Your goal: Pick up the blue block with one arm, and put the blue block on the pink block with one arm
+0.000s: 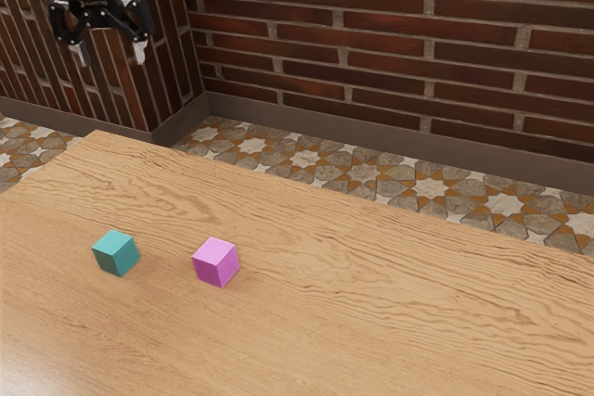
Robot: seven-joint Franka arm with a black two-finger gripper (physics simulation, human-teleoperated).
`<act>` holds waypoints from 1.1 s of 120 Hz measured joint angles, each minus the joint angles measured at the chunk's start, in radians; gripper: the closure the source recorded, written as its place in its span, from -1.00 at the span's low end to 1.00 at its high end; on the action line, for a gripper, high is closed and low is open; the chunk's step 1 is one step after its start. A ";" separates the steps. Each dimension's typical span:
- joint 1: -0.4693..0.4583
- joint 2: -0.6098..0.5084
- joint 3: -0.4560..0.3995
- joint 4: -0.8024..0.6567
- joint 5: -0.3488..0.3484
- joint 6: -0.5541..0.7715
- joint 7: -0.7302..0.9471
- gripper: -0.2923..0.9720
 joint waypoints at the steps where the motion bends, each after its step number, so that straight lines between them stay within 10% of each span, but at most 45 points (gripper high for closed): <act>1: -0.002 0.000 0.000 0.000 0.000 0.000 0.001 -0.54; 35: 0.063 -0.090 -0.052 0.270 -0.017 -0.058 0.021 -0.54; 81: -0.006 -0.083 -0.035 0.282 -0.018 -0.112 0.038 -0.54; 100: -0.009 -0.086 -0.007 0.093 -0.025 -0.087 0.039 -0.54; 132: 0.007 -0.468 -0.041 -0.675 -0.028 0.143 0.032 -0.54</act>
